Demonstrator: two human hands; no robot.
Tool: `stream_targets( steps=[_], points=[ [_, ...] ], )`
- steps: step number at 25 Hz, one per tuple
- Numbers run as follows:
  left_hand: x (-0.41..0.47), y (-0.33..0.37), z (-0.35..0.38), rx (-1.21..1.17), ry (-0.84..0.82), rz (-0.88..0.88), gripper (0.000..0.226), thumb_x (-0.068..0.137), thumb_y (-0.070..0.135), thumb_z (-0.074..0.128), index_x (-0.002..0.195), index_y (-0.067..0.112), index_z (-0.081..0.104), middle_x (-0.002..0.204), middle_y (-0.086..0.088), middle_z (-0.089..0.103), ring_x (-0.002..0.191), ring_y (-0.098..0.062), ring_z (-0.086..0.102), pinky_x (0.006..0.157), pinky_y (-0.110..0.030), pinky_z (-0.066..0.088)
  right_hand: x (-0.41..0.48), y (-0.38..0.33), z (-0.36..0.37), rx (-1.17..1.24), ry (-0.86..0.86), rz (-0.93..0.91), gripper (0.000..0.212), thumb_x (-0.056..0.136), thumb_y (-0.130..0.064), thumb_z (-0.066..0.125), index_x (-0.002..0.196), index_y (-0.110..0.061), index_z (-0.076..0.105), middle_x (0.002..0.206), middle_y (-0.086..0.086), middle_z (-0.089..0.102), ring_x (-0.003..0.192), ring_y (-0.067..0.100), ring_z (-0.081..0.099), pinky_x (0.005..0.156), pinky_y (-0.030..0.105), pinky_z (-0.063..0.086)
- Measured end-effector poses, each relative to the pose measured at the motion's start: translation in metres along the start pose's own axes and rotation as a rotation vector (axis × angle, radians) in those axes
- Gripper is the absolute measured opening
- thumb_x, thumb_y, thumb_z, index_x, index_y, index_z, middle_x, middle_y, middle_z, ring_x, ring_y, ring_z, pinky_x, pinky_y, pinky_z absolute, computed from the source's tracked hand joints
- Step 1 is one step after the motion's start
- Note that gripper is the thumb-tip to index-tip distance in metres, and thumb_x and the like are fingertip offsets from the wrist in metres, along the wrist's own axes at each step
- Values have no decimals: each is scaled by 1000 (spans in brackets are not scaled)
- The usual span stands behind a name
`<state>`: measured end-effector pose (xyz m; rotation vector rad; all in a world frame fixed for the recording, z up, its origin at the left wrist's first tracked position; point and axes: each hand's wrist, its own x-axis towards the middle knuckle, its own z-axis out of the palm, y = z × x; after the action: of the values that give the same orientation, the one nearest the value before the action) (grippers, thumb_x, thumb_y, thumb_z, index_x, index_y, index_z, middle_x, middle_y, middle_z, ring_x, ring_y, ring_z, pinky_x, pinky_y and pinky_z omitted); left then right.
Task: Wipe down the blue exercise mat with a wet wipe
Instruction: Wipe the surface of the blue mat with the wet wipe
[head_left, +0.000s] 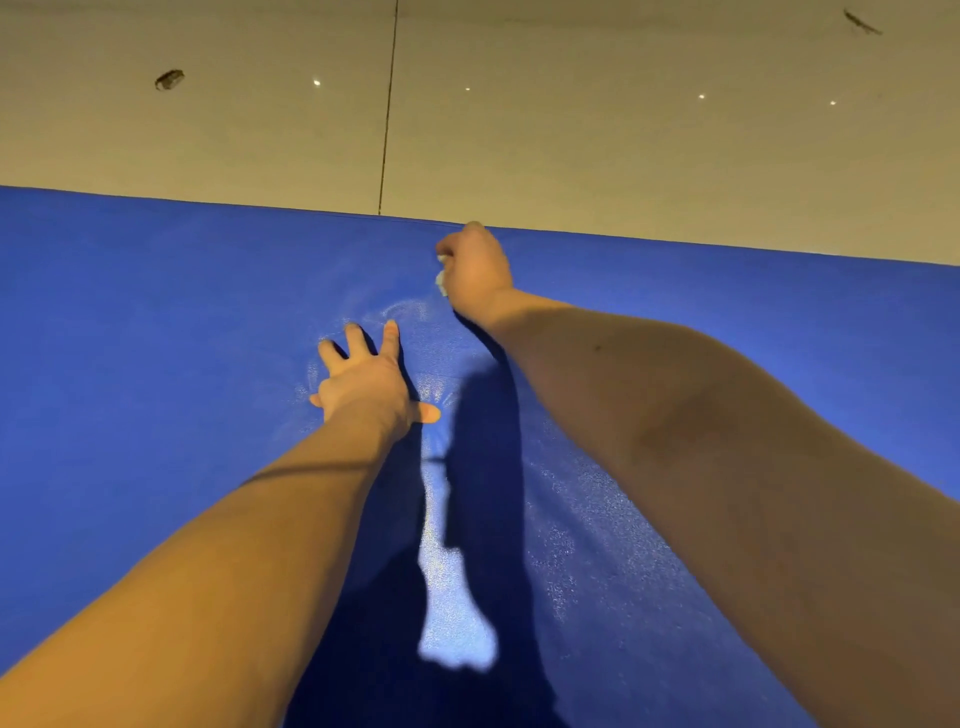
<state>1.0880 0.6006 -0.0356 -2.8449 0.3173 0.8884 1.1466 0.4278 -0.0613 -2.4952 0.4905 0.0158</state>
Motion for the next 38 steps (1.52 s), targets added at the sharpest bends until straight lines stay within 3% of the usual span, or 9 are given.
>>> stream_targets(
  steps=[3,6,11,14,17,23,27,32,38],
  points=[
    [-1,-1,-1,13,-7,-1,130,68,74,75,159,38,-11,162,-7,-3,149,-42,1,99,-56,49,-2,10,1,-109,-48,-66,15,86,6,51,85,-7,58,108,12,50,79,31,54,66,39,53],
    [-1,-1,-2,8,-9,-5,130,68,75,75,159,38,-11,162,-7,-2,149,-41,1,100,-57,49,-3,40,-21,-199,49,-30,6,87,-8,48,91,-12,51,110,17,59,87,33,60,74,42,52],
    [-3,-1,-2,20,-8,-4,131,68,75,75,159,38,-12,163,-7,-4,150,-43,-1,100,-56,49,-8,99,-52,-141,149,207,7,93,-9,50,99,-9,53,99,-3,58,87,25,62,65,35,47],
    [-2,1,-3,21,-10,-6,132,68,75,75,159,38,-12,163,-6,-3,150,-43,-1,100,-56,50,-13,80,-47,-198,138,274,16,93,-9,55,108,-6,60,116,12,56,109,29,58,82,32,44],
    [-1,1,-2,23,-8,-8,131,68,75,75,158,39,-12,162,-6,-2,149,-42,1,99,-55,50,-29,36,-19,-179,90,124,19,93,-8,56,109,-4,65,103,10,46,109,28,57,87,27,42],
    [-1,0,-3,12,-9,-14,131,67,73,77,158,41,-10,161,-5,0,148,-41,5,100,-55,48,-55,20,7,-183,-21,-141,16,92,-5,53,104,-12,61,124,14,55,106,33,56,87,35,47],
    [-2,0,-4,18,-16,-19,131,67,73,77,158,40,-12,161,-6,-1,148,-41,4,101,-54,48,-53,80,-23,-149,88,43,13,85,1,48,88,-11,53,125,7,61,92,27,65,88,43,54],
    [-3,2,-4,25,-18,-27,132,67,73,78,158,40,-12,162,-6,-1,149,-41,4,102,-55,47,-53,88,-19,-75,164,267,21,87,0,56,107,-2,61,122,13,55,106,30,59,90,42,53],
    [-4,0,-4,6,-3,-20,131,67,71,80,158,41,-9,161,-6,1,147,-41,6,100,-55,48,-73,9,38,-223,-38,-110,30,99,-18,53,128,-11,59,134,8,49,121,23,52,99,30,46]
  ],
)
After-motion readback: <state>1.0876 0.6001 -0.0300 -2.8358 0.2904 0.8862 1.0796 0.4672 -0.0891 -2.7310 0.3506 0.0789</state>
